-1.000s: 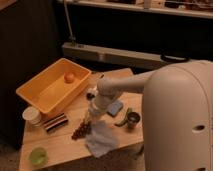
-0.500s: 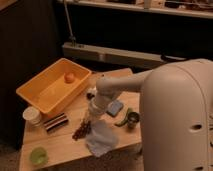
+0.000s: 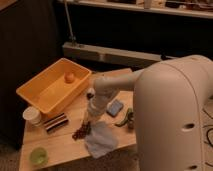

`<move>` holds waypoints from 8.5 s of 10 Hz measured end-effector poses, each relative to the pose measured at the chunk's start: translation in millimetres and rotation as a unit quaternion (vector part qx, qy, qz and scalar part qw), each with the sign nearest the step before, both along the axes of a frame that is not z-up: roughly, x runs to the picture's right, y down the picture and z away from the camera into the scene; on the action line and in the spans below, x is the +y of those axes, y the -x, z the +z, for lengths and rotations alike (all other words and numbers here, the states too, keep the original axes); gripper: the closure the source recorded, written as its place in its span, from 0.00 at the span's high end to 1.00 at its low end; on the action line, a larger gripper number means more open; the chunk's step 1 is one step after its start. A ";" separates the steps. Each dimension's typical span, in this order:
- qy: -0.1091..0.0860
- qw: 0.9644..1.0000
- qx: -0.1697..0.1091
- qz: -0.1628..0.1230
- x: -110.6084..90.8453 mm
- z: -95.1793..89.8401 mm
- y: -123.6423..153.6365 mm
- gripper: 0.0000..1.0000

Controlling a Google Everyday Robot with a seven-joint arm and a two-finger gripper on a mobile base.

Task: Place grapes in plastic cup

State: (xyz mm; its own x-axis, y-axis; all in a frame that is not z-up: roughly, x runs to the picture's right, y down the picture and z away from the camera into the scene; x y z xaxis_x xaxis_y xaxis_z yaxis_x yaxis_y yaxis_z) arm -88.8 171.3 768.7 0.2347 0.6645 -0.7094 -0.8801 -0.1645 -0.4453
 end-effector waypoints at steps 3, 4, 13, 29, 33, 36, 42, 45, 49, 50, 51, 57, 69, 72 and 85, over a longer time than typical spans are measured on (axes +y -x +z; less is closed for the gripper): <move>0.000 0.998 -0.058 0.025 -8.7 -20.8 2.8 0.80; -0.001 0.999 -0.048 0.014 -7.4 -22.9 4.4 0.80; -0.024 0.999 0.016 -0.018 20.2 7.8 -0.3 0.80; -0.027 0.999 0.011 0.023 31.4 38.6 10.7 0.00; -0.041 0.998 -0.029 0.044 12.4 12.4 9.6 0.00; -0.071 0.991 -0.103 0.052 -21.4 -56.7 14.1 0.00; -0.132 0.958 -0.252 -0.035 -52.5 -180.5 74.2 0.00; -0.121 0.936 -0.314 -0.107 -48.5 -188.5 130.1 0.00; -0.112 0.890 -0.393 -0.203 -28.6 -193.4 178.3 0.00; -0.112 0.884 -0.402 -0.211 -28.1 -194.1 182.1 0.00; -0.110 0.877 -0.413 -0.221 -26.9 -197.0 187.4 0.00; -0.054 0.819 -0.501 -0.272 1.5 -205.8 215.1 0.00; -0.011 0.826 -0.475 -0.304 36.2 -144.9 234.2 0.00; -0.014 0.834 -0.460 -0.304 39.4 -126.4 229.6 0.00; -0.031 0.836 -0.449 -0.313 50.9 -107.6 227.7 0.80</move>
State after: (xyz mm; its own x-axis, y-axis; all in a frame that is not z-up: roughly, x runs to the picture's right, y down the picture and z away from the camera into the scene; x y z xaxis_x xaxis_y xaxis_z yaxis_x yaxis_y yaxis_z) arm -316.5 222.1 661.2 0.9703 0.2402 -0.0287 -0.0909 0.2520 -0.9635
